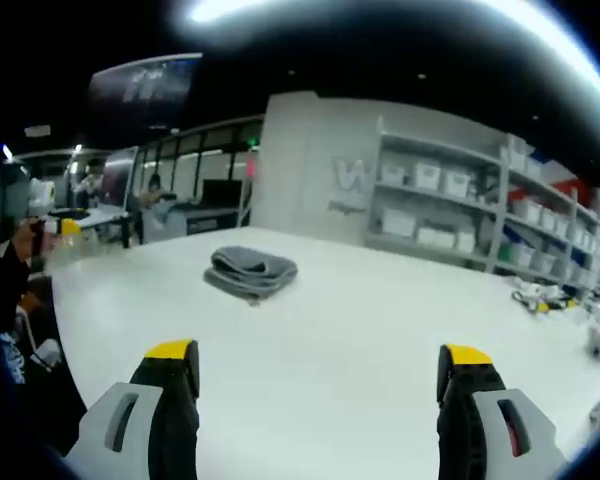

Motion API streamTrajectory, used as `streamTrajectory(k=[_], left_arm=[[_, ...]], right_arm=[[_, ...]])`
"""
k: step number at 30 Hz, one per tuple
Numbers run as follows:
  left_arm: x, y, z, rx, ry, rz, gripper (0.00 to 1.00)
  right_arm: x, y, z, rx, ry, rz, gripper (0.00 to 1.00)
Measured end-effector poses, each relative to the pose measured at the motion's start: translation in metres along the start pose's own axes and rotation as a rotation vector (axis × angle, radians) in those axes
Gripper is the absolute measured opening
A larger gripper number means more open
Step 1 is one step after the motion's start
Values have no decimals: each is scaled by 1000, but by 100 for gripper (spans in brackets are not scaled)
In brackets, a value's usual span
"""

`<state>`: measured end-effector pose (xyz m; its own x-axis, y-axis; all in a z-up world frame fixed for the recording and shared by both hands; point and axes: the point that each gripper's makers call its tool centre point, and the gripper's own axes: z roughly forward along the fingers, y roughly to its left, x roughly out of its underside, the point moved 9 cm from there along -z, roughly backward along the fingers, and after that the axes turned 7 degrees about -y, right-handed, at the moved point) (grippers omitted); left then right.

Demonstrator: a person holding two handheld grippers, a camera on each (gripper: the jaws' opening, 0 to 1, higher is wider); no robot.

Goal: Open the folded towel by lifting each exposed corner and separating the folded layers until the towel lies flat within the target outline without major curled edges

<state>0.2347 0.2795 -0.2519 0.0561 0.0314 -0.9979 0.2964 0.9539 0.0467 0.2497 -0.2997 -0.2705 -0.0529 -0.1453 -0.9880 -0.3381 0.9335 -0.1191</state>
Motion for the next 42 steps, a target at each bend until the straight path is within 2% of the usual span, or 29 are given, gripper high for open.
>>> streamTrajectory(k=[5,10,15,19,23,28,31,32,34,36,37,38,39,40,42], left_arm=[[1,-2,3,7,18,27,100],[0,-1,8,13,26,17,100],[-16,2,14,33,17,65,100],[-39,7,25,77,-6,60,100],[-52,8,34,97,-8,80,100],[-70,10,48,127,-10,99,100],[-76,13,62,159,-32,74,100],[-70,16,72,170,-9,34,100],[-65,20,81,174,30,7,100],[-76,29,96,156,-3,47,100],[-84,33,103,136,-43,53,100],[-88,37,114,121,-59,46,99],[-88,39,122,116,-28,21,96],[-87,37,129,132,8,21,96],[-92,32,142,145,11,49,100]], right_arm=[[4,2,1,-8,-9,-5,100],[7,0,1,-8,16,-10,100],[-15,-8,-1,-1,-17,-37,100],[-44,-15,4,-2,-26,-93,100],[-68,-18,9,-9,-59,-113,100],[-85,-19,18,-23,-67,-126,100],[-94,-26,27,-15,-84,-123,100],[-93,-31,34,-9,-86,-102,100],[-87,-35,42,0,-45,-94,100],[-94,-31,48,-10,-49,-111,100],[-101,-30,52,-16,-69,-112,100],[-109,-31,57,-8,-92,-115,100],[-113,-32,63,9,-100,-127,100],[-114,-33,70,29,-72,-148,100],[-116,-29,77,13,-63,-166,100]])
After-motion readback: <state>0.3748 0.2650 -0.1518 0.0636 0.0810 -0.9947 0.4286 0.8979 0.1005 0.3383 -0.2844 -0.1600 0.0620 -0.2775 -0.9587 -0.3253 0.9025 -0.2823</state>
